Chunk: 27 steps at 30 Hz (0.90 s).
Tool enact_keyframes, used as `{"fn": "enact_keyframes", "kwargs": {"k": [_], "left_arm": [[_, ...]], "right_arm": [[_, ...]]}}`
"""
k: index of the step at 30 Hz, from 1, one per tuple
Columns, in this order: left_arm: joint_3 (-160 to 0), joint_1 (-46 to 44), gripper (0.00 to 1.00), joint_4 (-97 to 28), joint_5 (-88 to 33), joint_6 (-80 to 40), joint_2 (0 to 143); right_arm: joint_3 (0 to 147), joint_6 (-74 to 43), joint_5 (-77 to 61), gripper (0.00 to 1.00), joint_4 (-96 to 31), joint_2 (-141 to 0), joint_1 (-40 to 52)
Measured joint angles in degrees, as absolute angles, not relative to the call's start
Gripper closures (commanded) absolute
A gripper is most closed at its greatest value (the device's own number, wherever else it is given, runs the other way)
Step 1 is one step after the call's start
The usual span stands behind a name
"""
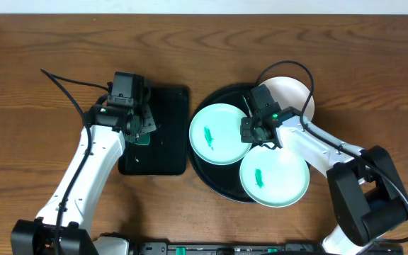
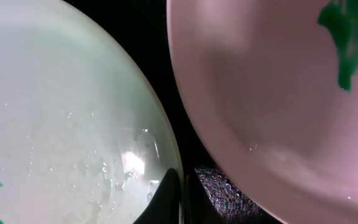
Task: Clean dirty plates on tray and stack at the side
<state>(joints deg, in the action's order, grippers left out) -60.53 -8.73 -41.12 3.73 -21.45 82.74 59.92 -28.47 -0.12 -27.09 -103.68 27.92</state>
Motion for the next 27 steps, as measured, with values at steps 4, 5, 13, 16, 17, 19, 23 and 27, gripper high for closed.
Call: {"fn": "enact_keyframes", "kwargs": {"k": [4,5,13,16,17,19,23,27], "left_arm": [[-60.53,-8.73,0.93,-41.15,3.55,-21.43,82.74],[-60.53,-8.73,0.93,-41.15,3.53,-21.43,82.74],[-60.53,-8.73,0.93,-41.15,3.38,-21.45,82.74],[-60.53,-8.73,0.93,-41.15,3.38,-21.45,82.74],[-60.53,-8.73,0.93,-41.12,3.38,-21.43,82.74],[-60.53,-8.73,0.93,-41.15,3.38,-21.43,82.74],[-60.53,-8.73,0.93,-41.15,3.38,-21.43,82.74],[-60.53,-8.73,0.93,-41.12,3.38,-21.43,82.74]], "right_arm": [[59.92,-28.47,-0.12,0.99,-27.11,-103.66,27.92],[59.92,-28.47,-0.12,0.99,-27.11,-103.66,27.92],[59.92,-28.47,-0.40,0.99,-27.38,-103.68,27.92],[59.92,-28.47,-0.40,0.99,-27.35,-103.68,27.90],[59.92,-28.47,-0.40,0.99,-27.38,-103.66,27.90],[59.92,-28.47,-0.49,0.99,-27.40,-103.68,27.90],[59.92,-28.47,-0.89,0.99,-27.88,-103.66,27.90],[59.92,-28.47,-1.13,0.99,-27.99,-103.66,27.90]]}}
